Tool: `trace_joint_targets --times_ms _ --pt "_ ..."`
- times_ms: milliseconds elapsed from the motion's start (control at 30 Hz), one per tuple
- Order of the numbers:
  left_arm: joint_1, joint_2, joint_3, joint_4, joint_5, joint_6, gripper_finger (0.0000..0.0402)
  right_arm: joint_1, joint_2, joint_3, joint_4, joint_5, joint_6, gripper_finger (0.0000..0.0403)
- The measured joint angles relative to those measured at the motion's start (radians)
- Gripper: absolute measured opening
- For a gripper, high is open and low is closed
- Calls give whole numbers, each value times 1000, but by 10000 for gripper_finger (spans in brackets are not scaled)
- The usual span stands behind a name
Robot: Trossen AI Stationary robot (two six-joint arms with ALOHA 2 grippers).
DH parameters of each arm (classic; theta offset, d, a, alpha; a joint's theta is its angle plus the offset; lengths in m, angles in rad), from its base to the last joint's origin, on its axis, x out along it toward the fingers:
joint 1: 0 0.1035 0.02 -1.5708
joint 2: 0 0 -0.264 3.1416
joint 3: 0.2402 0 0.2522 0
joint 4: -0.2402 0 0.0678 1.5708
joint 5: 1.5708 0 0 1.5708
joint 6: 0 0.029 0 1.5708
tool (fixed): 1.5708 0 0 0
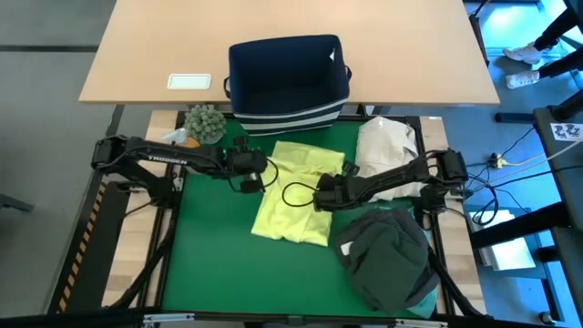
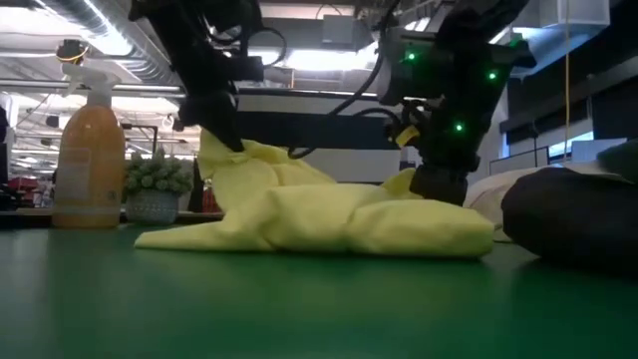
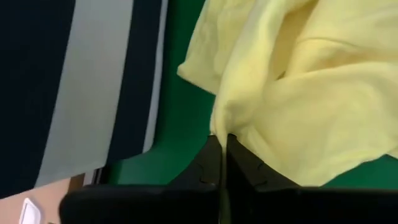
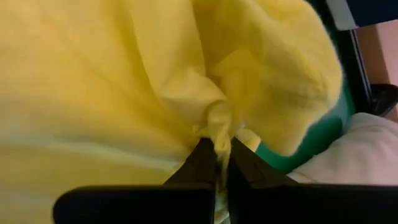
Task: Fold laundry
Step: Fold the yellow shirt on the table
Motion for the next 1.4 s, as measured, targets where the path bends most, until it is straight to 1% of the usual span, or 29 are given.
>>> trace_joint_targets --times_ms 67,133,267,367,467,533,600,633,667,733,833,900,967,1033,1100,1200,1300,1400 --pt "22 0 -4 15 3 17 5 1 0 0 -1 7 -18 17" --pt "34 0 1 16 15 47 20 1 -11 0 -24 28 -27 35" --pt "35 -13 47 11 43 98 71 3 -69 -1 -66 38 -30 87" --pt "31 -12 102 -29 16 110 111 3 -125 -1 -103 38 -18 124" --pt "21 -12 172 -71 -11 93 142 4 -191 0 -143 36 18 153" --pt "-3 -17 211 -100 22 41 155 21 -237 0 -170 25 49 165" --pt "-51 -19 235 -92 136 -10 160 52 -281 0 -167 23 56 170" --pt "-84 -19 236 -92 195 -31 161 74 -298 0 -152 13 56 171" --pt "-120 -18 232 -95 233 -47 161 99 -309 0 -118 -8 56 171" --pt "-208 -1 214 -97 245 -84 159 156 -316 0 -30 -72 39 167" --pt "-339 28 164 -109 231 -175 158 249 -298 0 139 -161 -3 158" --pt "-418 48 139 -85 216 -259 157 307 -269 1 244 -169 -21 150" --pt "-489 74 118 -50 158 -336 157 353 -227 1 361 -169 -34 141" --pt "-540 106 96 -12 106 -386 157 371 -178 1 441 -175 -48 132" --pt "-570 137 82 24 81 -416 157 369 -131 1 497 -183 -44 121" --pt "-576 193 75 43 60 -452 157 349 -69 0 502 -186 -4 102" --pt "-547 257 71 59 57 -467 157 321 -24 0 489 -218 28 77" --pt "-504 322 71 98 65 -452 157 289 6 0 482 -278 31 50"
